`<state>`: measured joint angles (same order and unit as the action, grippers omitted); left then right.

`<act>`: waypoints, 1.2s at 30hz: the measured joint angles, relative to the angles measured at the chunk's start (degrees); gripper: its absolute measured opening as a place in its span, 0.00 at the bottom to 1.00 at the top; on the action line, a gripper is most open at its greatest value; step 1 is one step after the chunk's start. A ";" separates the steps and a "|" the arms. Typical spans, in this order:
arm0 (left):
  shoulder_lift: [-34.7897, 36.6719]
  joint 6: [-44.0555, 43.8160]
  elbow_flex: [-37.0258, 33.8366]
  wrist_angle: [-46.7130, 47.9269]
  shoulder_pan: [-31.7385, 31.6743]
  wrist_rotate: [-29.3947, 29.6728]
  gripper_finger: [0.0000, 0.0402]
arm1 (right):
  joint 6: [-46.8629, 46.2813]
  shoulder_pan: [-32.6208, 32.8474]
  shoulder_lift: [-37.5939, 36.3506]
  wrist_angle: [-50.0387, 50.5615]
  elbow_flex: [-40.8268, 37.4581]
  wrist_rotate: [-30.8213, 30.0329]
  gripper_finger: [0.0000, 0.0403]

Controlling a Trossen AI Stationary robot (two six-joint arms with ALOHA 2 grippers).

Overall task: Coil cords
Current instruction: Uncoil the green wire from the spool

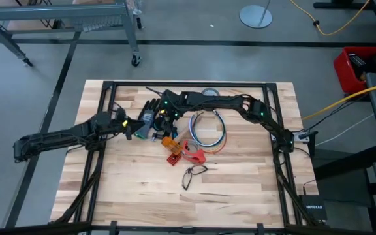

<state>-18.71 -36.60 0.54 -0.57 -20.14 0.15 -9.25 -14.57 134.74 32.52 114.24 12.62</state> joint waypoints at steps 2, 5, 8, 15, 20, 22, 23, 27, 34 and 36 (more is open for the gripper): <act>-3.10 -2.81 -0.02 -0.21 0.02 0.29 0.23 | 0.03 -0.02 0.00 -0.89 0.00 0.02 0.92; -7.89 -6.35 -0.07 -3.23 0.02 0.49 0.23 | 0.03 -0.06 0.00 -2.16 0.00 0.02 0.92; -12.43 -7.50 -0.07 -8.31 0.02 0.51 0.23 | 0.06 -0.06 0.00 -2.79 0.00 0.02 0.92; -23.31 -8.48 0.63 -17.12 0.02 0.56 0.23 | 0.10 -0.06 0.00 -2.70 0.02 0.02 0.92; -30.99 -9.82 2.19 -22.48 0.13 0.56 0.23 | 0.12 -0.06 0.00 -2.72 0.02 0.02 0.92; -33.89 -9.57 3.81 -23.09 0.49 0.58 0.23 | 0.12 -0.06 0.00 -2.70 0.02 0.02 0.92; -35.47 -9.47 4.69 -23.04 0.74 0.58 0.23 | 0.12 -0.06 0.00 -2.70 0.02 0.03 0.92; -41.67 -8.30 8.06 -22.76 1.47 0.58 0.23 | 0.12 -0.06 0.00 -2.67 0.02 0.04 0.92; -51.84 -8.35 13.53 -22.89 1.75 0.58 0.23 | 0.12 -0.06 0.00 -2.57 0.02 0.04 0.92; -54.08 -8.27 14.54 -22.97 1.75 0.57 0.23 | 0.12 -0.06 0.00 -2.49 0.02 0.04 0.92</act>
<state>-72.79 -44.87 15.08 -23.54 -18.39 0.72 -9.13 -14.63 134.74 30.03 114.26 12.67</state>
